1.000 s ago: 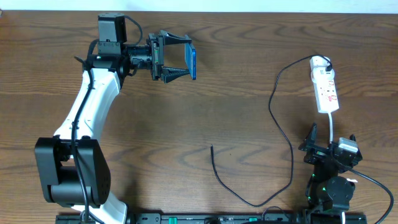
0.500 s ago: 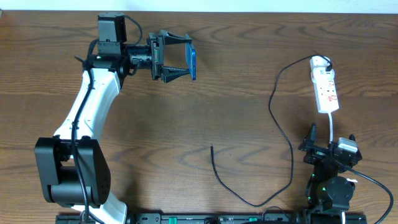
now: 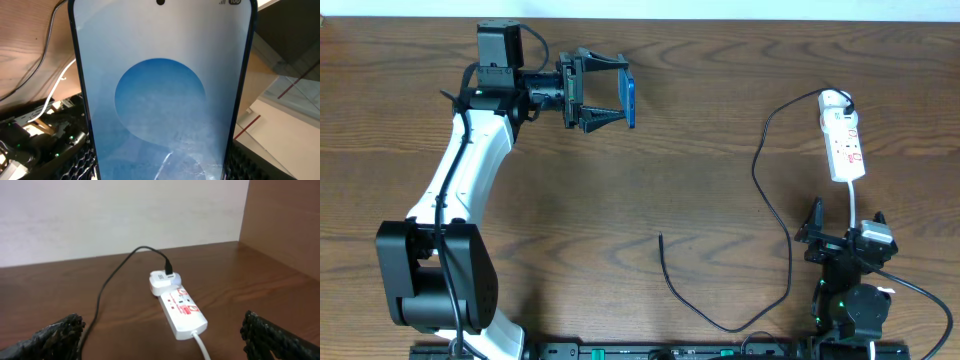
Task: Plug charger to phone and switch on socket
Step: 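Raise the right gripper and swing it toward the power strip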
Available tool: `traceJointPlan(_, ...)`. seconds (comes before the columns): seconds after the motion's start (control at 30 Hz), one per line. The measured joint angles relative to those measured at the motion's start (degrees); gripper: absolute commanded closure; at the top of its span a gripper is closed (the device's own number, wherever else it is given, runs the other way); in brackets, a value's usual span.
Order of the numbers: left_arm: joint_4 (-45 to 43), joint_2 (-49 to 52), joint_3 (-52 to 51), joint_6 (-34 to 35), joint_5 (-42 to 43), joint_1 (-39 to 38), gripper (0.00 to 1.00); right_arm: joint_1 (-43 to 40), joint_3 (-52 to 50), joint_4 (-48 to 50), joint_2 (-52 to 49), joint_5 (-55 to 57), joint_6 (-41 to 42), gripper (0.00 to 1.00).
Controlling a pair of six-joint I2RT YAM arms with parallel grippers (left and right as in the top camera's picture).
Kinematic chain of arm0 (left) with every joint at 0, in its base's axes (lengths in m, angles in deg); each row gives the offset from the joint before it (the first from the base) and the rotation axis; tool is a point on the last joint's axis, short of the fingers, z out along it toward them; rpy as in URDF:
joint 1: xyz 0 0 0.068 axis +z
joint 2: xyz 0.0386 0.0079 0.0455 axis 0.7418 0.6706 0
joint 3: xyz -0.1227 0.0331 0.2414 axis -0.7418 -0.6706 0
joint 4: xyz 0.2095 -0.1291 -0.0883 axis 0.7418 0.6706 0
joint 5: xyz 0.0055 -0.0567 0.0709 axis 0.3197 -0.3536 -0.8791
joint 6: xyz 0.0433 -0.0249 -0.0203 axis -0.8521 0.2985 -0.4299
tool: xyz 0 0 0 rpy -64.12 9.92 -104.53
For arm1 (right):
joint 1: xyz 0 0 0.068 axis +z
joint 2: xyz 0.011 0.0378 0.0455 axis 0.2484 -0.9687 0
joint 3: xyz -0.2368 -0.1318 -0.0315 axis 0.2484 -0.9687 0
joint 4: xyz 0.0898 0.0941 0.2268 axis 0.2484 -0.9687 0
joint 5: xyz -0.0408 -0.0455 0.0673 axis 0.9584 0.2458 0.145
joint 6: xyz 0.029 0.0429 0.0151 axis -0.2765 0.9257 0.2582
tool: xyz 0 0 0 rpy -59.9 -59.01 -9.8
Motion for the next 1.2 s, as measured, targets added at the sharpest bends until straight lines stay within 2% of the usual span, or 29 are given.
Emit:
traceJointPlan(0.23,0.0,0.0,0.0,0.0,0.0,0.0,0.93,0.0,1.33,-3.17,-0.39,-1.36,0.46,0.01)
traceJointPlan(0.43,-1.03,0.0,0.0,0.02,0.15,0.0,0.92,0.0,10.27,-8.41,-6.56,-2.4,0.11,0.01)
traceJointPlan(0.63,-1.42,0.0,0.0,0.02,0.2,0.0,0.93,0.0,21.22,-10.27,-18.47,-7.02,-0.17,0.01)
traceJointPlan(0.9,-1.46,0.0,0.0,0.02,0.2,0.0,0.93,0.0,37.86,-13.11,-37.57,-21.22,1.14,0.01)
traceJointPlan(1.2,-1.49,0.0,0.0,0.02,0.17,0.0,0.93,0.11,53.22,-15.54,-57.99,-39.01,9.97,0.01)
